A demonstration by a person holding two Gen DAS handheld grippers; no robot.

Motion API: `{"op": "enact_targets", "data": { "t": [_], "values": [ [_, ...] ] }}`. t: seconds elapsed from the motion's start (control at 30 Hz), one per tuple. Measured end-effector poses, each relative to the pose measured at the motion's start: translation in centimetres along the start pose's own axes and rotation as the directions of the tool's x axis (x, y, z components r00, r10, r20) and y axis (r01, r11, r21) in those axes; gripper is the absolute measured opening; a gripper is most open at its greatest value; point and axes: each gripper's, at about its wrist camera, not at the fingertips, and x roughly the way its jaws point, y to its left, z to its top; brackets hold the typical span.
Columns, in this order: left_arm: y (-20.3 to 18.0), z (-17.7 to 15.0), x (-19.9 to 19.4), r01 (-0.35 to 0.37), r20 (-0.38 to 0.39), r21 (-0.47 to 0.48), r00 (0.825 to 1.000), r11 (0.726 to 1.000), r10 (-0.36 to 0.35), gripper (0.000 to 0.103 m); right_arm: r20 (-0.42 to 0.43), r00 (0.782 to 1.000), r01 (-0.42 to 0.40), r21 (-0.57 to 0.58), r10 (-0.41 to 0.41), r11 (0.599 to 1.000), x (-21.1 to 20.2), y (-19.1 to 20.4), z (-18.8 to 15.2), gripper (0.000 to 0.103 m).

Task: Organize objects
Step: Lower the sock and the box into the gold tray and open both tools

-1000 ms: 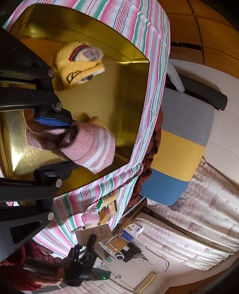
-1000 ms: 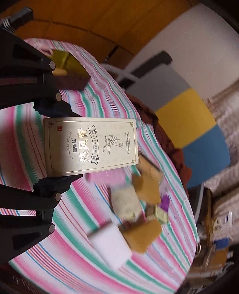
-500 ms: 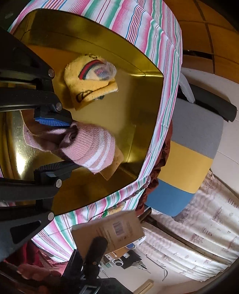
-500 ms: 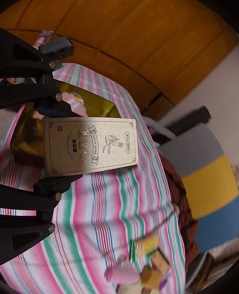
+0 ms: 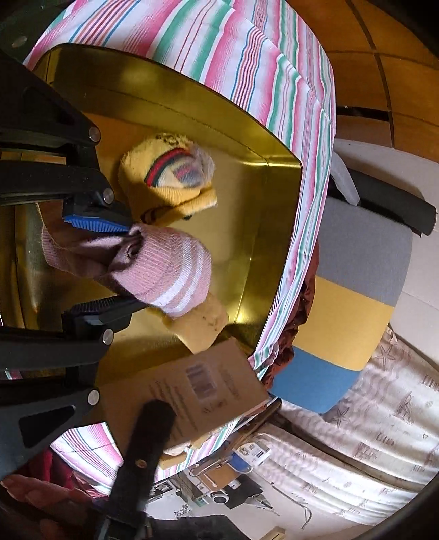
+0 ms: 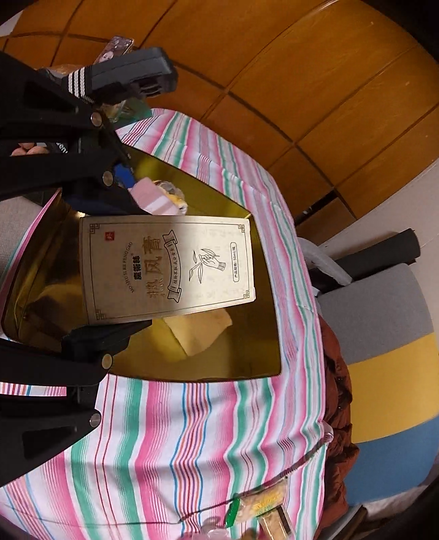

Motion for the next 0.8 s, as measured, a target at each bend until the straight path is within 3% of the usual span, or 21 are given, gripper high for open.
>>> {"op": "enact_targets", "data": {
  "t": [0.13,0.2,0.27,0.33,0.57,0.8],
  "values": [
    [0.3,-0.1,-0.2,-0.016,0.003,-0.014,1.000,1.000,0.016,0.035,-0.030,0.999,0.014,0.003,-0.014,1.000,1.2,-0.1,-0.5,0.056],
    [0.4,-0.1,-0.3,-0.032,0.007,-0.023,0.999,0.999,0.033,0.044,-0.044,0.999,0.008,0.013,-0.008,1.000,1.6,-0.3,-0.6,0.059],
    [0.3,-0.2,-0.6,-0.061,0.026,-0.018,0.998,0.998,0.062,0.065,-0.042,0.999,0.003,0.028,-0.001,1.000,1.5,-0.5,-0.7,0.067],
    [0.1,-0.1,-1.0,-0.077,0.046,-0.017,0.996,0.997,0.078,0.072,-0.025,1.000,-0.001,0.040,0.002,0.999,1.0,-0.9,-0.6,0.072],
    [-0.7,0.3,-3.0,-0.085,0.148,-0.013,0.985,0.996,0.086,0.082,0.011,1.000,0.000,0.082,-0.001,0.997,-0.6,-1.9,-0.5,0.078],
    [-1.6,0.8,-4.4,-0.062,0.217,-0.008,0.974,0.998,0.062,0.083,0.053,0.998,0.010,0.118,-0.016,0.993,-2.2,-3.3,-0.3,0.080]
  ]
}}
